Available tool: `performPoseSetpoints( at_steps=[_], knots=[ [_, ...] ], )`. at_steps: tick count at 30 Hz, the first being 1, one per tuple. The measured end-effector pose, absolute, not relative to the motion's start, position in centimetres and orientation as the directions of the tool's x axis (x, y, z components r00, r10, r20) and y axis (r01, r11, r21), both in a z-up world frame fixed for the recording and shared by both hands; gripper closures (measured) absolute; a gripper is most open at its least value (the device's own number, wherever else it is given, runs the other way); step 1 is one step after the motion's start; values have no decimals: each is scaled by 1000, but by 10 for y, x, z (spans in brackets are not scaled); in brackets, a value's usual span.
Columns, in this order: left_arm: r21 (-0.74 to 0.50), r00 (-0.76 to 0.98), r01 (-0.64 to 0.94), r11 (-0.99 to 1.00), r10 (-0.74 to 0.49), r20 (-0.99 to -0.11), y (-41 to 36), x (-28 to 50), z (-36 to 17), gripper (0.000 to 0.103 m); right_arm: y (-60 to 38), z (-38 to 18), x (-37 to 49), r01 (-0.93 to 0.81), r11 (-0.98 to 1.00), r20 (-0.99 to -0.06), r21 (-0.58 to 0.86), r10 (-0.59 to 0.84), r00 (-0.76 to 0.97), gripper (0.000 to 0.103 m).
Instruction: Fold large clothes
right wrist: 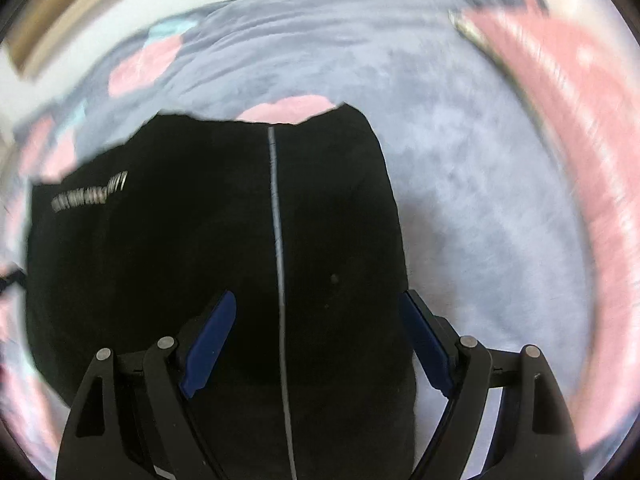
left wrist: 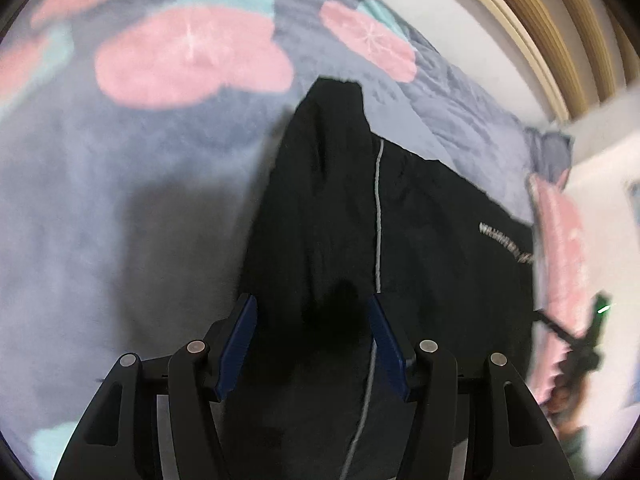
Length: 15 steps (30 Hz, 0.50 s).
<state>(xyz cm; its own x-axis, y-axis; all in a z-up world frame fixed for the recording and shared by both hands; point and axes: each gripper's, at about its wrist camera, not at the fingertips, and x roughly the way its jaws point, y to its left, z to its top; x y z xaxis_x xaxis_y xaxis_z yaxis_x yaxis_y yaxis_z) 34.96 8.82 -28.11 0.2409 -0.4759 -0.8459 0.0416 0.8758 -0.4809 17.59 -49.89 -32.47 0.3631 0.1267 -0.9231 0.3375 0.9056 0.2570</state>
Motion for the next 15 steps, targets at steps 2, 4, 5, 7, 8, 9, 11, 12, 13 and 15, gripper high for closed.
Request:
performPoseSetpoints(
  at_steps=[2,4,5,7,8,9,11,12,13,15],
  knots=[
    [-581,214,-12,814,-565,-797,98,357,-299,30,-517,-331,174,345,866,-889,362,210,407,17],
    [-620,212,-40,783,-600,-771,104,360,-309,27,-531,-341,176,357,841,-877,407,249,412,15],
    [-636,201,-51,770,-616,-762,106,363,-315,27,-537,-349,177,364,829,-874,425,270,404,15],
    [-616,192,-57,786,-597,-779,107,366,-321,26,-543,-361,179,380,824,-885,419,277,374,14],
    [-589,178,-60,806,-572,-801,107,368,-326,26,-545,-368,180,385,824,-891,415,282,356,14],
    [-581,163,-63,812,-566,-808,106,370,-329,26,-547,-376,179,386,819,-889,425,299,346,14],
    [-607,161,-60,792,-593,-789,105,369,-330,26,-551,-386,180,379,782,-859,495,373,352,11],
    [-618,150,-53,784,-606,-781,103,370,-332,26,-553,-394,183,372,763,-842,529,414,346,11],
    [-636,129,-45,770,-627,-768,99,370,-335,26,-552,-402,186,360,740,-818,569,466,336,11],
    [-692,93,-49,720,-686,-721,92,372,-346,26,-544,-408,192,329,732,-798,597,501,334,10]
  ],
)
